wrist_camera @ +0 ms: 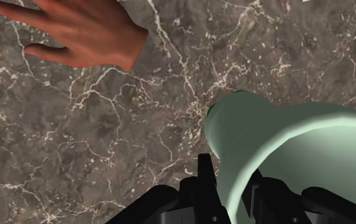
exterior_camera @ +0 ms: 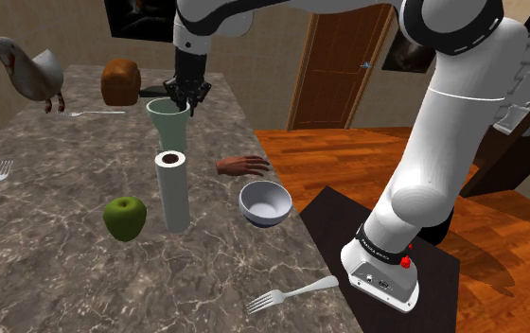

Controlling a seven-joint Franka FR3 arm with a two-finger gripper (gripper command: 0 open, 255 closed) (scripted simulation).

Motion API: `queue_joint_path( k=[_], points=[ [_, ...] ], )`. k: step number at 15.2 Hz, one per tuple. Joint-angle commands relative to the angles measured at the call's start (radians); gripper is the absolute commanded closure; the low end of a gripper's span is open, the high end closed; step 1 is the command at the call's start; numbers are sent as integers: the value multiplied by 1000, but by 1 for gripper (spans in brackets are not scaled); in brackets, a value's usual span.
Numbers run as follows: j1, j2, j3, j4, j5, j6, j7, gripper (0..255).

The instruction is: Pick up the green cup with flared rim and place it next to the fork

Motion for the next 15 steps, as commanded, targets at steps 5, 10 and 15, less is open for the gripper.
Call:
queue_joint_path(
  k=[5, 10, 15],
  points=[
    [-1, -16, 0, 62, 0, -78, 6, 255],
    [-1, -22, 0, 123, -1, -143, 11, 255],
    [-1, -21, 0, 191, -2, -210, 18, 255]
  ],
)
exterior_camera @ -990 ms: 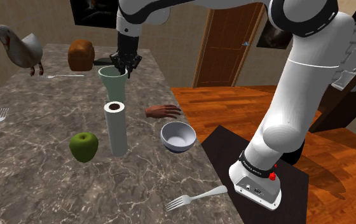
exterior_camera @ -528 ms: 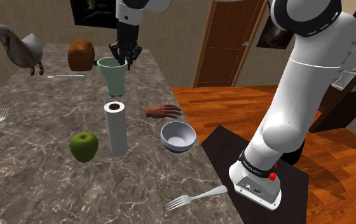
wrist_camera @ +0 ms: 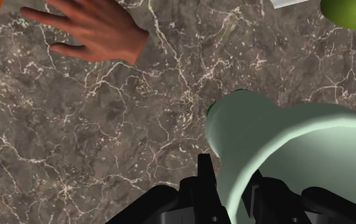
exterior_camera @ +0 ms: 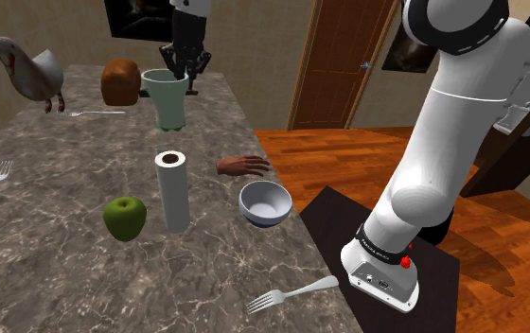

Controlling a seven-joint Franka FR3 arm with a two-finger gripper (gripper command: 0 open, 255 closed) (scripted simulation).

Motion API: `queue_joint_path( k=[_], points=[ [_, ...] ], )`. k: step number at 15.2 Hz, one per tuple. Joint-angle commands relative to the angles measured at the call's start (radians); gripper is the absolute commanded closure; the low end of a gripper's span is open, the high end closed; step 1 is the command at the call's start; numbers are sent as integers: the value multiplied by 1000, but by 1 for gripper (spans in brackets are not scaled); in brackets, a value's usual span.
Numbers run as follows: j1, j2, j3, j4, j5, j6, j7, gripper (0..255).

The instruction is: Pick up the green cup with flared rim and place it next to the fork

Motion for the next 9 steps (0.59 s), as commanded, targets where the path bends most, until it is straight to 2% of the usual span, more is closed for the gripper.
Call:
queue_joint_path(
  k=[1, 7, 9],
  points=[
    [0, -2, 0, 24, 0, -26, 2, 255],
    [1, 6, 0, 105, -3, -98, 9, 255],
    [13, -60, 12, 20, 7, -75, 31, 255]
  ],
)
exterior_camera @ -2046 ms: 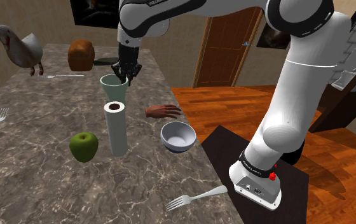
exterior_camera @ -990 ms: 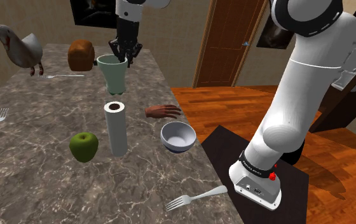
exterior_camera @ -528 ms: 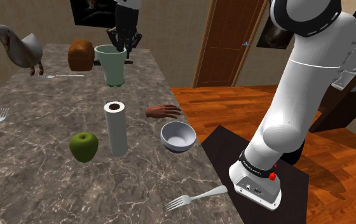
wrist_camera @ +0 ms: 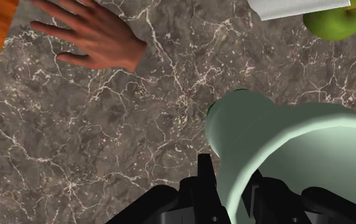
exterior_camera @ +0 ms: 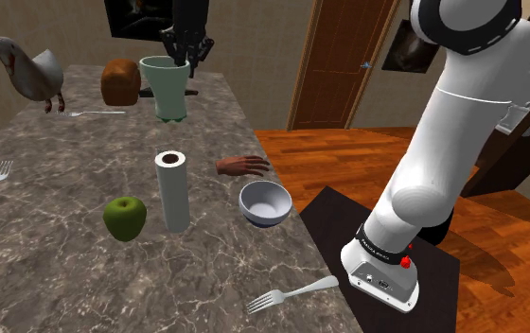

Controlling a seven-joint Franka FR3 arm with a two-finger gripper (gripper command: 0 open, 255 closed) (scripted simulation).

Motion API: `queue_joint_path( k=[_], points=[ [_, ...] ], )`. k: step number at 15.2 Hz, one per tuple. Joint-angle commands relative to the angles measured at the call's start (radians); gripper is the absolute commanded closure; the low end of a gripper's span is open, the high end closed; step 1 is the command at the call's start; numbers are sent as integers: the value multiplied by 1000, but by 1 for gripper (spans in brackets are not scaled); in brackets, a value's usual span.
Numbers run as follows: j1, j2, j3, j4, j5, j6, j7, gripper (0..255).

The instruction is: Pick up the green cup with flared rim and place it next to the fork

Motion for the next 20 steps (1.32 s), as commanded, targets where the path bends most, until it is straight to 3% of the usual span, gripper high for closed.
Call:
queue_joint_path(
  k=[1, 10, 20],
  points=[
    [12, -53, 12, -62, 8, 13, 23, 255],
    [79, -302, 79, -339, 64, 61, 139, 255],
    [169, -517, 183, -521, 145, 61, 300, 255]
  ],
)
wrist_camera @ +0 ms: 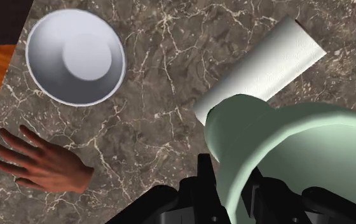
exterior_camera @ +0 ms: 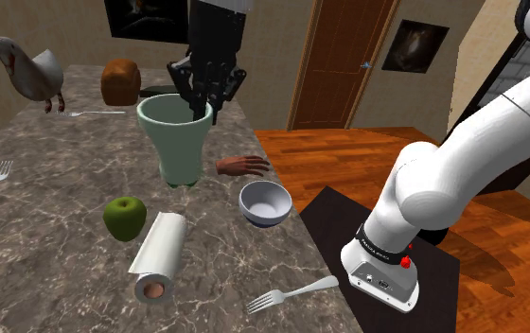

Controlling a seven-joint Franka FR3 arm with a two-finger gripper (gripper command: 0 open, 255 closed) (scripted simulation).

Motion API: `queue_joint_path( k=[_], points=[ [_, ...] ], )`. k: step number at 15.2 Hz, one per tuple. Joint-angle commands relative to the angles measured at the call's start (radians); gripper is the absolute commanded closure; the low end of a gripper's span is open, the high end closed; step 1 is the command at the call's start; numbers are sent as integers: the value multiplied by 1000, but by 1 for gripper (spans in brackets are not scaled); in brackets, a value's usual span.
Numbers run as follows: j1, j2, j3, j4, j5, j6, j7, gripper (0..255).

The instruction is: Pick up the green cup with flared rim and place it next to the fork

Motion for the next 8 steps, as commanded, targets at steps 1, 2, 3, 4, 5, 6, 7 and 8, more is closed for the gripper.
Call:
queue_joint_path(
  k=[1, 2, 3, 4, 5, 6, 7, 8],
  points=[
    [19, -36, 23, -25, 17, -3, 36, 255],
    [29, -53, 36, -35, 26, -5, 54, 255],
    [39, -68, 49, -45, 35, -8, 73, 255],
    [48, -83, 62, -53, 45, -10, 92, 255],
    [58, -98, 75, -60, 54, -12, 112, 255],
    [67, -111, 90, -66, 63, -15, 132, 255],
    [77, -123, 104, -71, 72, -18, 152, 255],
    [86, -135, 119, -75, 81, -20, 173, 255]
  ],
)
